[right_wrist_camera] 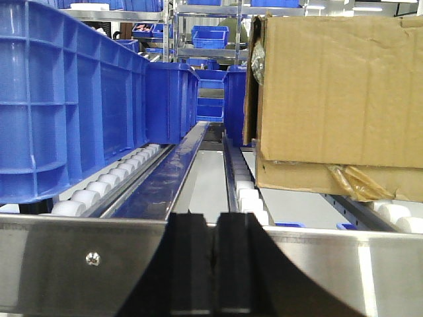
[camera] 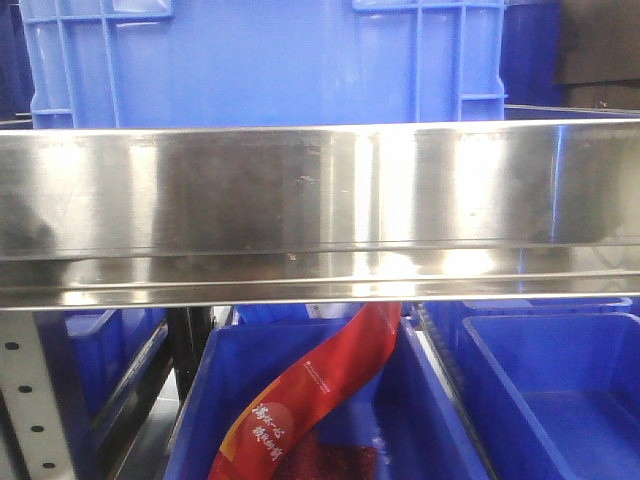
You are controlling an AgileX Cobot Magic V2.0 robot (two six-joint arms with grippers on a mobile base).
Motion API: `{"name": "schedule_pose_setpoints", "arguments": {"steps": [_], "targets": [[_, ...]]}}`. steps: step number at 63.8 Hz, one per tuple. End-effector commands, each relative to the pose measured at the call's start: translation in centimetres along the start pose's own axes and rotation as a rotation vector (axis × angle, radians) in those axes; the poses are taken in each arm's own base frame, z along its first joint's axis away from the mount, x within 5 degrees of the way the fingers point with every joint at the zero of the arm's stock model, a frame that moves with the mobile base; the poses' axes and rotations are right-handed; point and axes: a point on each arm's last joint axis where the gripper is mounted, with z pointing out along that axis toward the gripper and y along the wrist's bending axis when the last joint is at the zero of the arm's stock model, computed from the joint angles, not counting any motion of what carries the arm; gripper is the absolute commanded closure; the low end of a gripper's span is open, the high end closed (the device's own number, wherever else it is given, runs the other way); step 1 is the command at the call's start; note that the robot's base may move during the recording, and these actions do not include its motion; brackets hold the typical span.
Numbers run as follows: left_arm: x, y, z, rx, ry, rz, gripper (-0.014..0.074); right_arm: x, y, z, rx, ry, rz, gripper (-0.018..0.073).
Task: Grab PVC pipe and place in blue bin
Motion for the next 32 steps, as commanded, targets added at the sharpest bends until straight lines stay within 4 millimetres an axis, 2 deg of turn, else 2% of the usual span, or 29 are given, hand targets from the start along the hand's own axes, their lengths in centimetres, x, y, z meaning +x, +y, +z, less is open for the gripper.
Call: {"name": "schedule_pose_setpoints", "arguments": {"steps": [1,32], "targets": [[-0.12,0.01,-0.06,-0.002,-0.012,-0.005,0.0707,-0.10,-0.03,-0.03,0.005,-0.017,-0.008,0.0727],[-0.12,0.01,-0.06,-0.002,-0.012,-0.005,0.0707,-0.10,-0.03,-0.03,0.005,-0.017,-0.008,0.0727]]}}
